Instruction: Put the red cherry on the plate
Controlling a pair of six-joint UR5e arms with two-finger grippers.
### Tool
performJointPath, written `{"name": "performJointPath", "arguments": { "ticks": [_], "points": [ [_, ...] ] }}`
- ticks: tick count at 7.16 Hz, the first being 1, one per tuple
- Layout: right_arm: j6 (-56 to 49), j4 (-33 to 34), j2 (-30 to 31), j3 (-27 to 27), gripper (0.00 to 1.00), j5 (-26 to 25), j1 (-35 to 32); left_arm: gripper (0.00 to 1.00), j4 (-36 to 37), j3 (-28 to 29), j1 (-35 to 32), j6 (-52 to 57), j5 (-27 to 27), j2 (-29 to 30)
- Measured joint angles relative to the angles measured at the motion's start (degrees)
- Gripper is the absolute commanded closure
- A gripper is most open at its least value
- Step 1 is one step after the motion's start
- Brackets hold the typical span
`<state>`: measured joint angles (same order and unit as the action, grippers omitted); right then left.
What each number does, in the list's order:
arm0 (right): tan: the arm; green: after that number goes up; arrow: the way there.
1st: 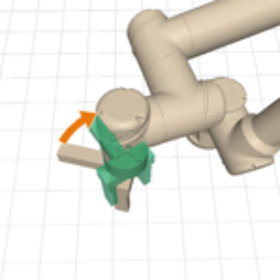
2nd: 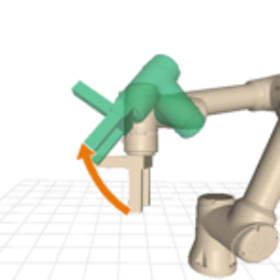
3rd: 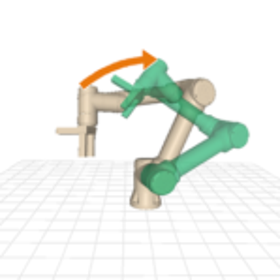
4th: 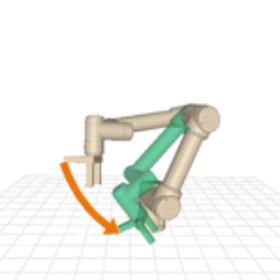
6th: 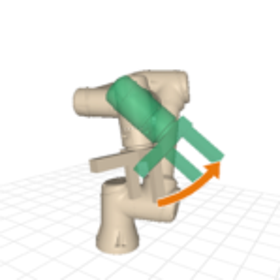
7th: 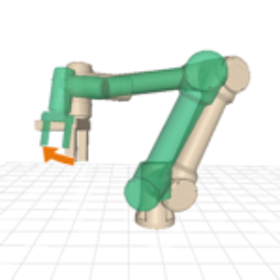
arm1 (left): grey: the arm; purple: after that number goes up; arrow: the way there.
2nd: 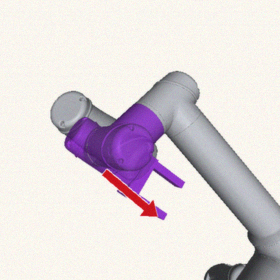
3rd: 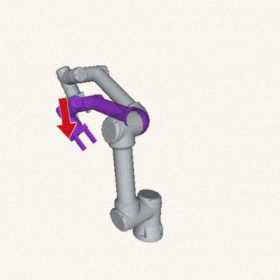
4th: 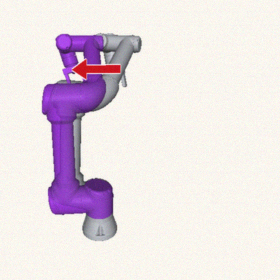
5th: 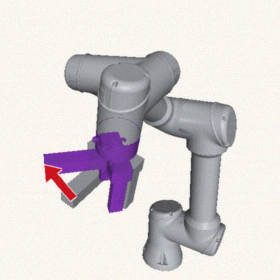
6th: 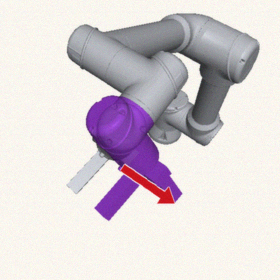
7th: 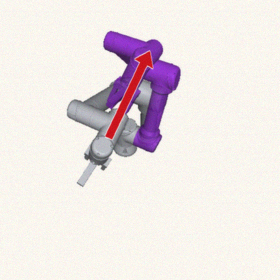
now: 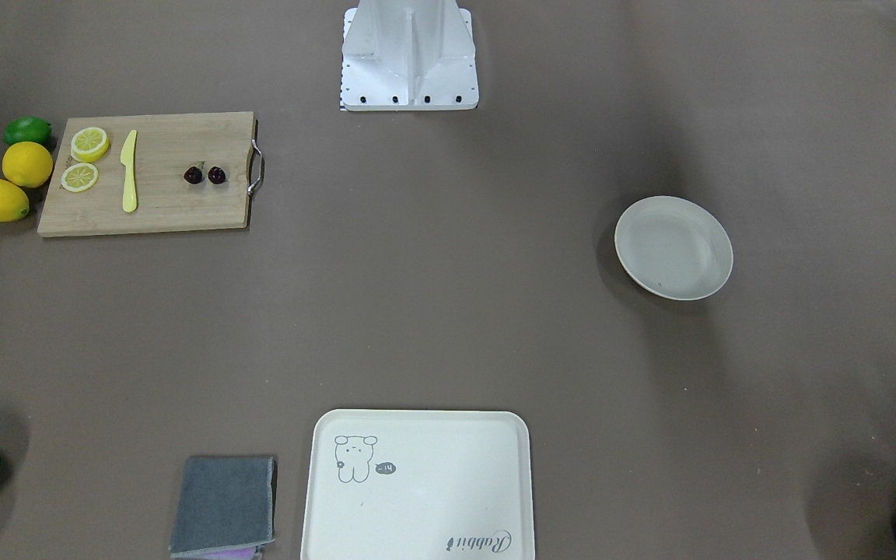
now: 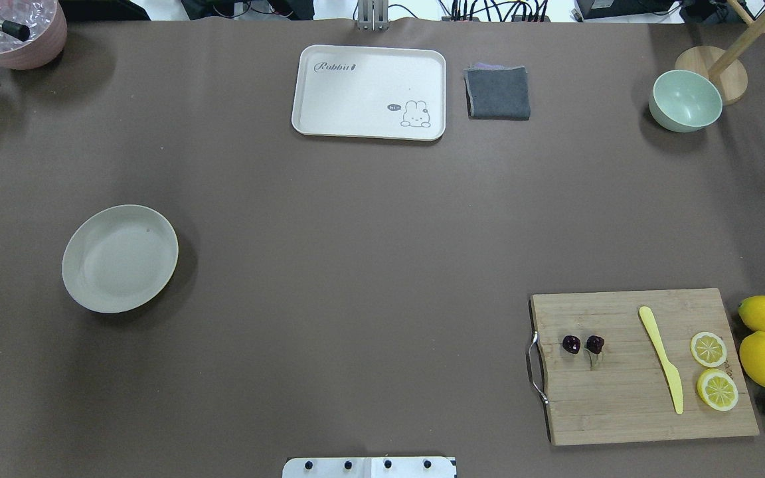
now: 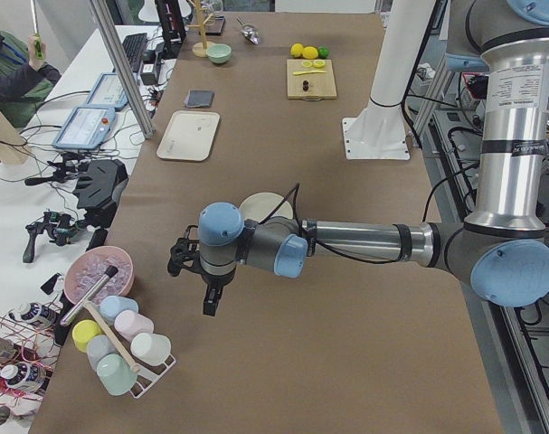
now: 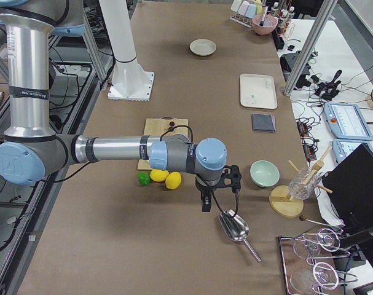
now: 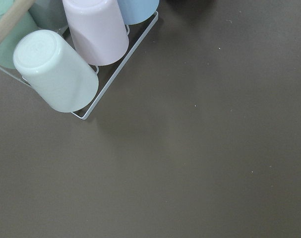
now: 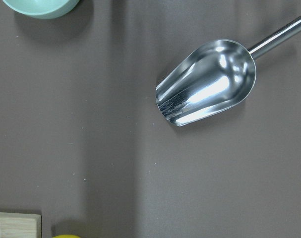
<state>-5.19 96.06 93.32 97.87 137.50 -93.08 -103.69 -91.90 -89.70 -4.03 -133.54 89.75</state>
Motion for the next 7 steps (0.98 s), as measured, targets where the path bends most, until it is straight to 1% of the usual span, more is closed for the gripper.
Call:
{"name": "performJointPath", "arguments": {
  "ticks": [7],
  "points": [
    [-0.09,0.00,-0.23,-1.12,0.00,0.10,0.00,0.02,0.27,-0.37,0.13,-0.35,0.11,0.14]
  ]
}}
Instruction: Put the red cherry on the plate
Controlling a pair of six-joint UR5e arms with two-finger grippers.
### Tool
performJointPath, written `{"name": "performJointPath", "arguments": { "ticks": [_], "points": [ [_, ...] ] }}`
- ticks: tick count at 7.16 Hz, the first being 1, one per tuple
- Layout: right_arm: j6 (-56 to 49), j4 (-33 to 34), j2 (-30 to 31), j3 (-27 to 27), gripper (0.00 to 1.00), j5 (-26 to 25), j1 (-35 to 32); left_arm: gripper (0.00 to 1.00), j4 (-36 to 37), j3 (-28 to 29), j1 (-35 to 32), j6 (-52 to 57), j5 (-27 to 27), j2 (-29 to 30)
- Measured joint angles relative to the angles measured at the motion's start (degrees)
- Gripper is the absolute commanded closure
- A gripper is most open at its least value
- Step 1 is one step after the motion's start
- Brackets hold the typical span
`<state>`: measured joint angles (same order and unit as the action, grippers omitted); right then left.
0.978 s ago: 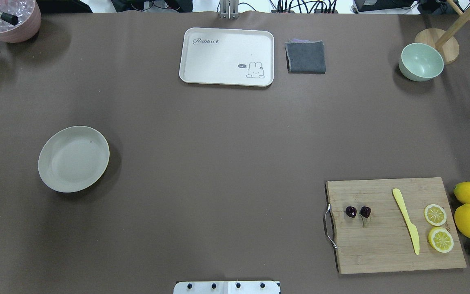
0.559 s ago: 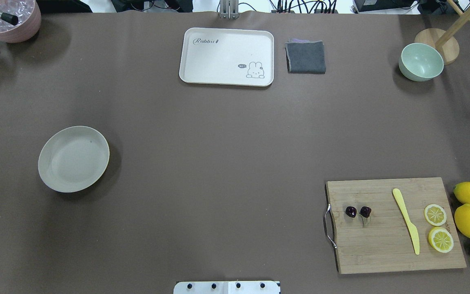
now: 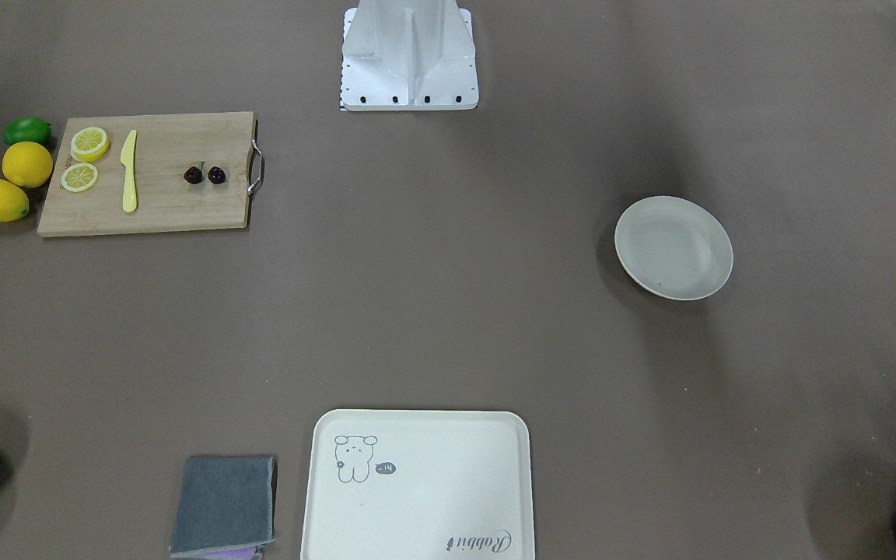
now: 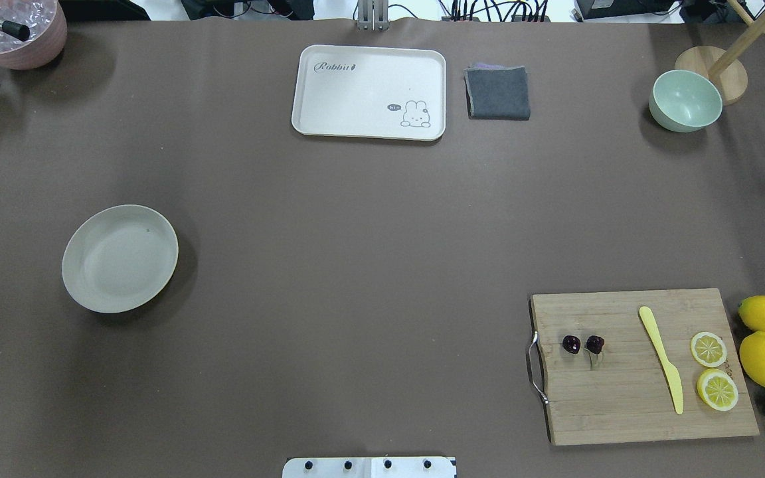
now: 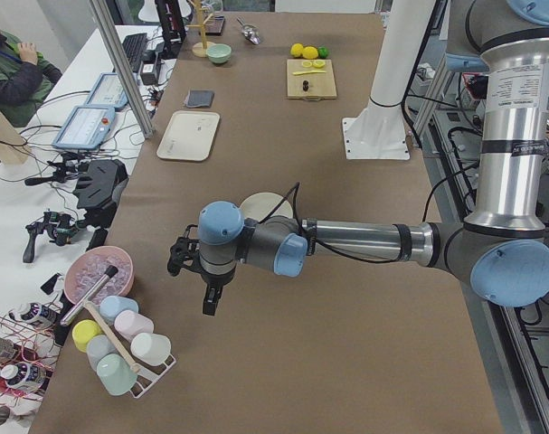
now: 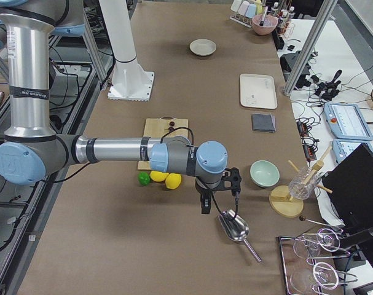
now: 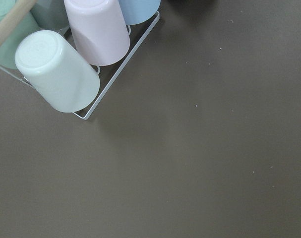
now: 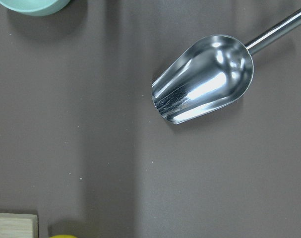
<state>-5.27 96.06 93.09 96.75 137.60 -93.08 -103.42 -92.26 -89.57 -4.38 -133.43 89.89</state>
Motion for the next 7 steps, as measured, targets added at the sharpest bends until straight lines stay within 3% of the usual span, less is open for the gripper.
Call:
{"name": "performJointPath", "arguments": {
  "ticks": [7],
  "points": [
    [0.00,-0.02,0.12,-0.28,0.00,0.27,0.00,0.02,0.33,-1.41,0.00,-0.10,0.01,-0.07]
  ]
}}
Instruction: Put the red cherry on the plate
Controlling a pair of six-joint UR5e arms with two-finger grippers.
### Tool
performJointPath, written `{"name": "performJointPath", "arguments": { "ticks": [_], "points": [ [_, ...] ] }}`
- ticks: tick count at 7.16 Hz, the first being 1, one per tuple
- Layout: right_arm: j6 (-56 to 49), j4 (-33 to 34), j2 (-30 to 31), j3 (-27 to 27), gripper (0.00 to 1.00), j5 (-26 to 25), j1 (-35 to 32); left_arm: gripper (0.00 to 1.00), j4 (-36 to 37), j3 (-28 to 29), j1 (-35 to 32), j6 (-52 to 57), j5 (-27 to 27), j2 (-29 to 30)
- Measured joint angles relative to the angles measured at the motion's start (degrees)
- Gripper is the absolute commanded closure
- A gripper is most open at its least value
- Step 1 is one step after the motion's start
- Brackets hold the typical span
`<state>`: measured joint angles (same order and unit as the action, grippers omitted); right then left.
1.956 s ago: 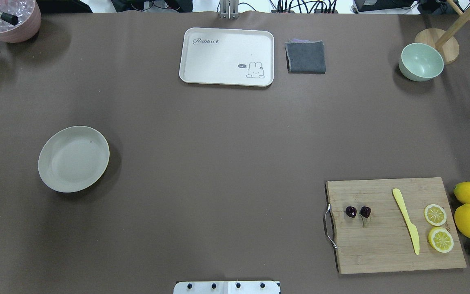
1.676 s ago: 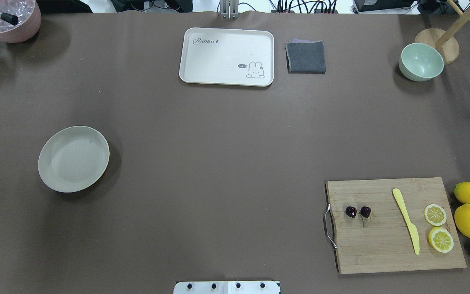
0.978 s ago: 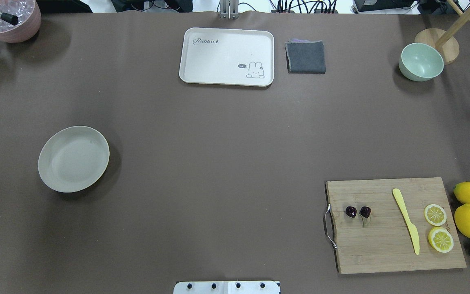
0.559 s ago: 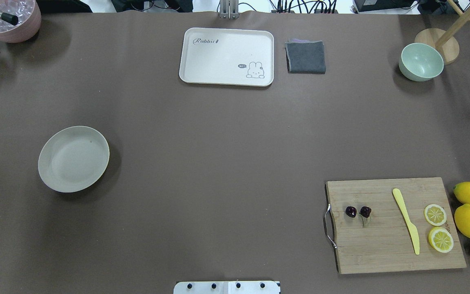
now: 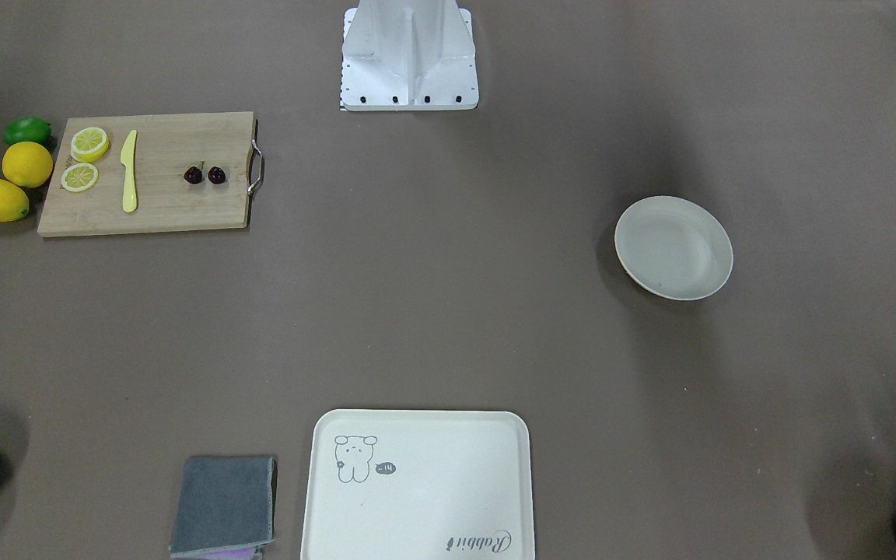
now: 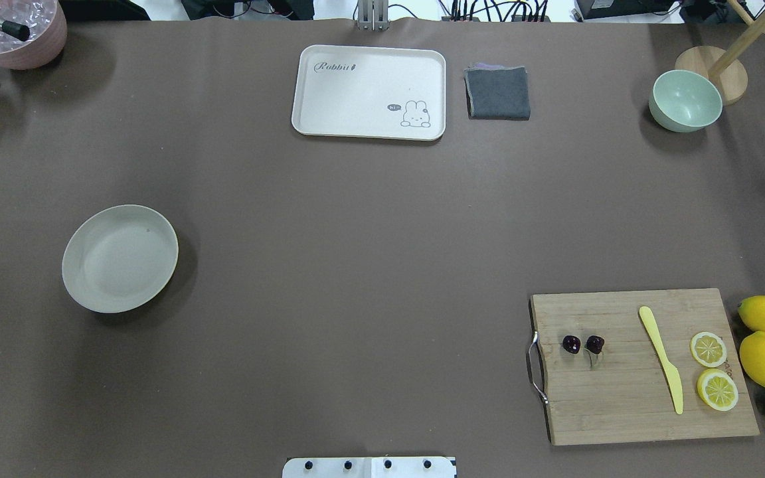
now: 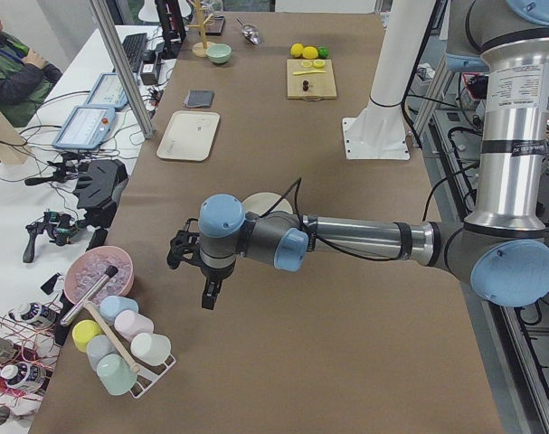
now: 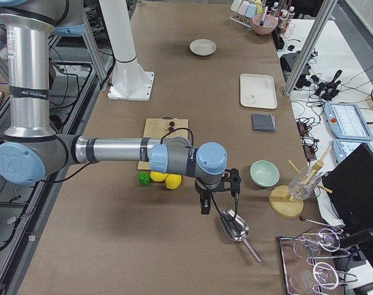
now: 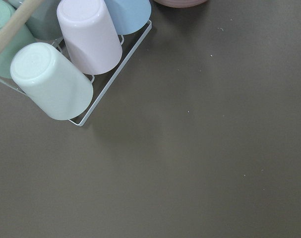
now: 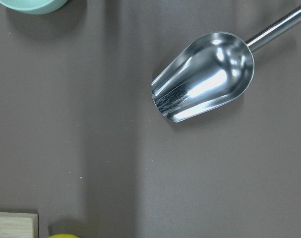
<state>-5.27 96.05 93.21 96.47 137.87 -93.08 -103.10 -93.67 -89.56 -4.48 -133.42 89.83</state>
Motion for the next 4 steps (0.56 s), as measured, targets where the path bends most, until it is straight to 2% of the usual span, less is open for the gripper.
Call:
{"name": "performJointPath", "arguments": {
  "ticks": [4],
  "points": [
    [0.00,-0.02,0.07,-0.49,0.00,-0.01,0.00,0.02,0.00,-0.02,0.07,0.03,-0.08,0.30]
  ]
}}
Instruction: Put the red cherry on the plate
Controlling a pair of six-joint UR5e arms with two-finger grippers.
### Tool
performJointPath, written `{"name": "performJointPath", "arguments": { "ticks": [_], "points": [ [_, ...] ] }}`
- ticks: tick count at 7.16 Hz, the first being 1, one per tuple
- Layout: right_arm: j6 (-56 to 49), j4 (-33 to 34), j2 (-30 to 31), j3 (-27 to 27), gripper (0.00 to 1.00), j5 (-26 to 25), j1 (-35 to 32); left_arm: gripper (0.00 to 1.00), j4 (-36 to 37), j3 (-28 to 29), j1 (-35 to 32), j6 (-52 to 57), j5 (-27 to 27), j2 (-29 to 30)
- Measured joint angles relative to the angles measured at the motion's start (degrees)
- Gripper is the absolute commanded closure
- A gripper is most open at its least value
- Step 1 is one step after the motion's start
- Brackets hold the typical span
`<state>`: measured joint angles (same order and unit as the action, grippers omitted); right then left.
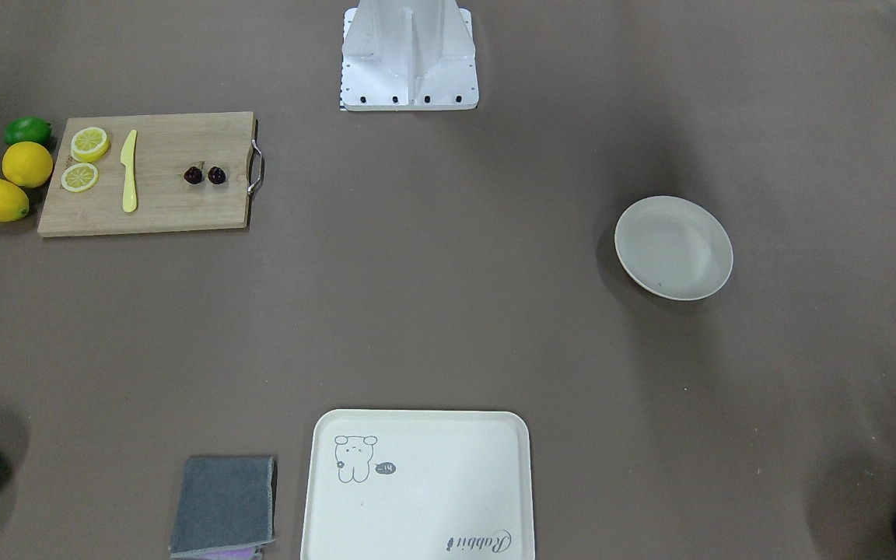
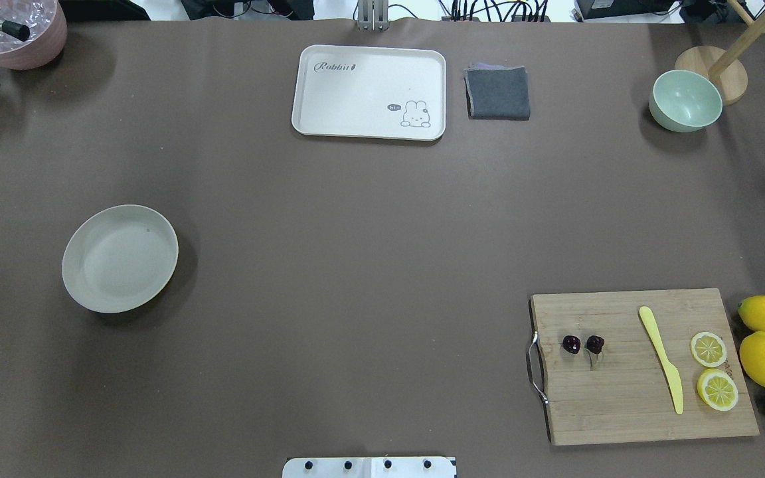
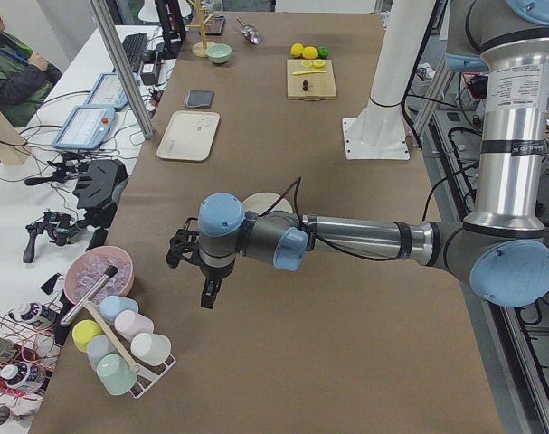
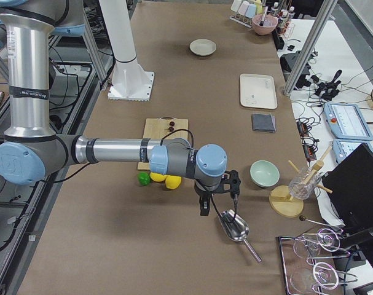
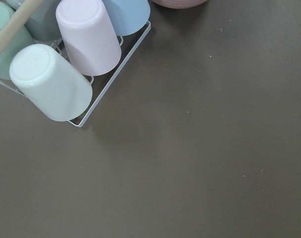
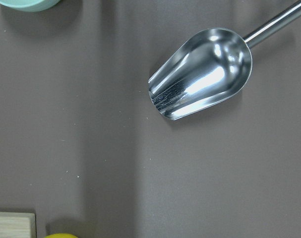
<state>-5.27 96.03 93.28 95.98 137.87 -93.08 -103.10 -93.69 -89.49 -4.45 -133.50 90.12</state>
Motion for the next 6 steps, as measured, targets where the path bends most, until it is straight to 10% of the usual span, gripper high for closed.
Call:
{"name": "performJointPath", "arguments": {
  "ticks": [6],
  "points": [
    [0.00,-0.05,-0.03,-0.17,0.00,0.75,0.00,0.02,-0.08,0.17,0.02,-0.03,-0.15,-0.24]
  ]
}}
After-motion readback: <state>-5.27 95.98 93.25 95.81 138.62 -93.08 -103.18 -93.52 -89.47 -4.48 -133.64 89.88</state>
